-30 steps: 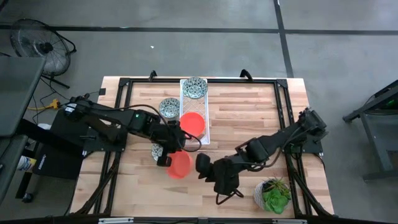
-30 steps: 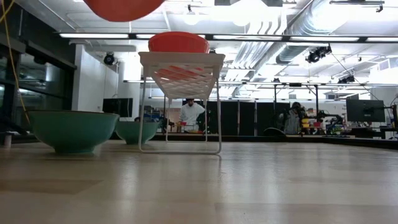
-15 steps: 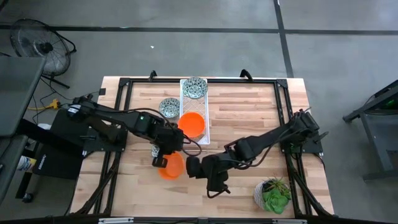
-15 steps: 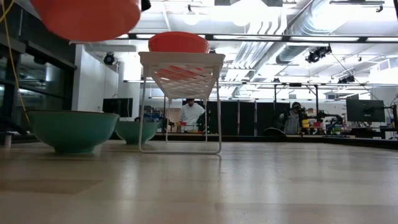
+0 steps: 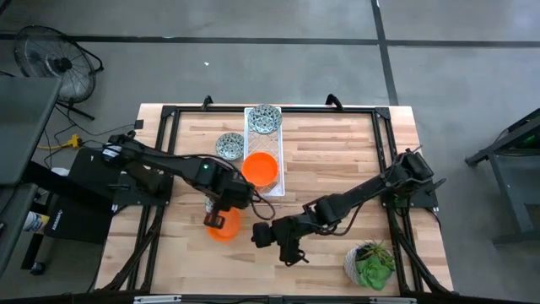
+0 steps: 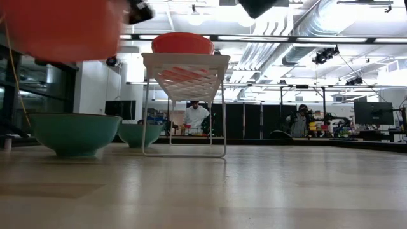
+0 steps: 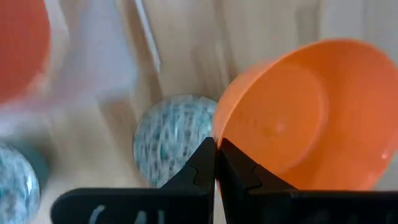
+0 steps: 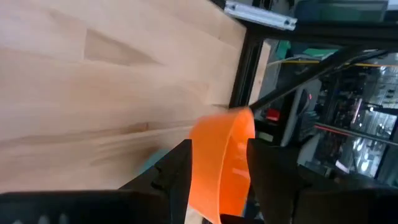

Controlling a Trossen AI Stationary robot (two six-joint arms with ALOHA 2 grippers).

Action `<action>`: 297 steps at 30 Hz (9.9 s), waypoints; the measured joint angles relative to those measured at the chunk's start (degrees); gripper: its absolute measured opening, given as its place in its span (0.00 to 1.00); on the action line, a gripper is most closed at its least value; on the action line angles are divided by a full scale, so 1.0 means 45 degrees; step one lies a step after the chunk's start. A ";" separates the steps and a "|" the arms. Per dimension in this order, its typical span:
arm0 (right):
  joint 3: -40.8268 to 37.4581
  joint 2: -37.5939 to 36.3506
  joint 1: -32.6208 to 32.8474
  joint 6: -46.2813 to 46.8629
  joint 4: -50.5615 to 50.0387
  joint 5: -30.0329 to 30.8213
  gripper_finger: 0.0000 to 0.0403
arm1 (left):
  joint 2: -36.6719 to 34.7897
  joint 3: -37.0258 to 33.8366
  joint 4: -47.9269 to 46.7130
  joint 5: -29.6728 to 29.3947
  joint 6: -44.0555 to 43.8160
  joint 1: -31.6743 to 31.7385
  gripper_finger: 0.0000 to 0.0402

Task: Pick & Place Mini bowls
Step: Stack the orange bowl on the orange bowls on the shelf

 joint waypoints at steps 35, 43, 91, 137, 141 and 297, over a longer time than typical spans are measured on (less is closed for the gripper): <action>-0.0288 -0.0155 0.0986 0.4618 0.0154 0.3799 0.35 | 0.2905 0.4451 -0.3193 -0.2627 0.0926 -0.0242 0.00; -0.0287 -0.0175 0.2684 0.8373 0.0456 0.7917 0.35 | 0.2890 0.5137 -0.2297 -0.3838 0.0830 -0.0265 0.00; -1.1159 -1.2125 0.3391 2.4233 -0.2198 1.0706 0.00 | 0.2771 0.9618 -0.3028 -0.0399 0.5600 0.5028 0.00; -1.3868 -1.4095 0.2223 2.2660 0.0570 0.9198 0.00 | 0.5269 0.9623 -0.3689 0.1639 0.5898 0.6340 0.00; -1.3868 -1.4095 0.2223 2.2660 0.0565 0.9147 0.00 | 0.5338 0.9608 -0.3697 0.1891 0.6221 0.6344 0.00; -1.3873 -1.3435 0.2497 2.4010 0.0478 0.9153 0.00 | -0.1884 -0.5614 1.2282 1.1796 1.0785 1.0254 0.00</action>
